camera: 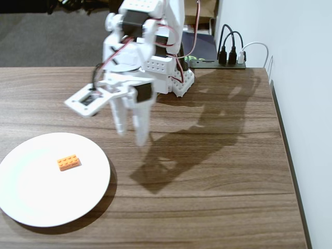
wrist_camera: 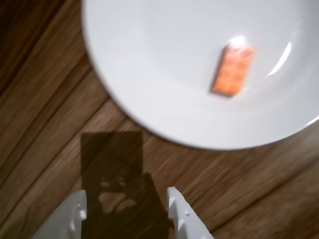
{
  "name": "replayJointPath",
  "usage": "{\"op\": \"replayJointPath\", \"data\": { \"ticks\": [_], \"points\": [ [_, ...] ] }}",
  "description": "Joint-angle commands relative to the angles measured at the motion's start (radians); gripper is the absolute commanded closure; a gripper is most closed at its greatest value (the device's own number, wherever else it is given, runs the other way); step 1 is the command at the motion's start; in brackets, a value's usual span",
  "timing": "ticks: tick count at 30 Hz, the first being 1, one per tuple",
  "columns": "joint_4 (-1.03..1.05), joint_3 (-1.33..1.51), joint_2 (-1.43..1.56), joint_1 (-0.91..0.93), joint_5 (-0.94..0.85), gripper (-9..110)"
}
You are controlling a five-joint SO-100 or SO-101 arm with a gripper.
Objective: Grasp a lego block and put it on the plate.
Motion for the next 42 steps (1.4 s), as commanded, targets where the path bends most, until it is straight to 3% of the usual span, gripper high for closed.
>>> {"op": "replayJointPath", "data": {
  "ticks": [1, 6, 16, 35, 42],
  "points": [
    [0.002, 0.029, 0.089, -0.057, 0.051, 88],
    [0.025, 0.097, 0.183, -0.121, 0.140, 101],
    [0.089, 0.250, 0.414, -0.253, 0.390, 101],
    [0.064, 0.425, 0.687, -0.259, 0.911, 101],
    [0.120, 0.474, 0.824, -0.275, 0.980, 101]
  ]
}}
